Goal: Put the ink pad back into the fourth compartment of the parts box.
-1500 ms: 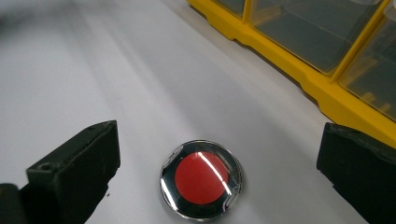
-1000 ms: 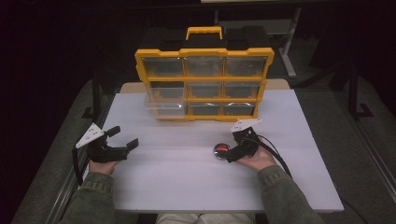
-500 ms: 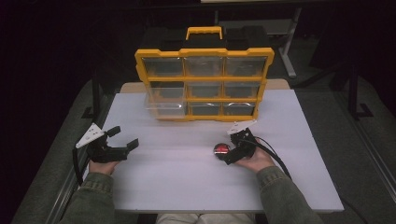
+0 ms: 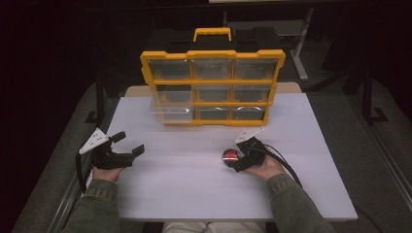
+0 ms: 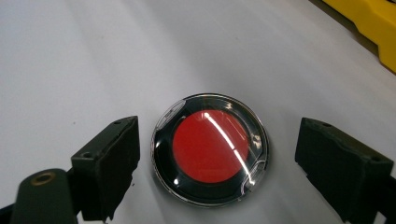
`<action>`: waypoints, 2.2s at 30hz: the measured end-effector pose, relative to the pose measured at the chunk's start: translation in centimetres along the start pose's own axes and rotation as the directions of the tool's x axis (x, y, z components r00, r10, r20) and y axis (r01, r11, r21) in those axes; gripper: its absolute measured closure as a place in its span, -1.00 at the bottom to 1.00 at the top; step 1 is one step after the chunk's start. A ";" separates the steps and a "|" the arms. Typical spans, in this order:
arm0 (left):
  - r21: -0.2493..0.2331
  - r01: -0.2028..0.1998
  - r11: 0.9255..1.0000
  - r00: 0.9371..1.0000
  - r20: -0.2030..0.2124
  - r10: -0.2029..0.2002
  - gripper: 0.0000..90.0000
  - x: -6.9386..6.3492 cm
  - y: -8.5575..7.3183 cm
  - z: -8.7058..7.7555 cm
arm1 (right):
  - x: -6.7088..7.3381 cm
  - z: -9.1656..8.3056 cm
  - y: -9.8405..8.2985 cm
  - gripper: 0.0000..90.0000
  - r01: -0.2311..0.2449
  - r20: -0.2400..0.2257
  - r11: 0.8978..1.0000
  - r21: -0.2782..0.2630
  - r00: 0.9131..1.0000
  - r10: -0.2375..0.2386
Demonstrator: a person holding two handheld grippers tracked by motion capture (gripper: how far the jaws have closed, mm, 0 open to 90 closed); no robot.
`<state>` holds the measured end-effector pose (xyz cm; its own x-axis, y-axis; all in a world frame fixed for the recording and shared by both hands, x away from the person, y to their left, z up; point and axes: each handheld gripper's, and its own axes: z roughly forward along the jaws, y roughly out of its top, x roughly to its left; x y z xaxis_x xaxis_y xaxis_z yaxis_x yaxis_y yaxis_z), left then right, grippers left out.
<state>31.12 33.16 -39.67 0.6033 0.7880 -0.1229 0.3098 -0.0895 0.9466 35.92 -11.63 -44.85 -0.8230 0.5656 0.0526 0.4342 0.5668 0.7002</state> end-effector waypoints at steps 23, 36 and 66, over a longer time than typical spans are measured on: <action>0.010 -0.006 1.000 1.000 0.004 0.006 -1.00 0.0 -0.1 0.2 | 0.3 0.5 -0.1 -0.37 0.031 -0.011 0.999 0.025 0.999 -0.030; 0.007 -0.004 1.000 1.000 0.005 0.004 -1.00 0.0 -0.1 0.1 | 0.3 0.4 0.0 -0.37 0.022 -0.037 0.999 0.023 0.999 -0.021; 0.005 0.000 1.000 1.000 0.003 0.000 -1.00 0.0 0.0 0.2 | -0.6 -4.1 2.9 -0.37 0.031 -0.035 0.997 -0.073 0.999 -0.033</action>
<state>31.22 33.05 -39.76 0.6054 0.7863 -0.1234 0.3136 -0.0931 0.9450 36.11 -12.81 -39.92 -0.8495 0.5248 0.0543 0.3809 0.5389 0.7513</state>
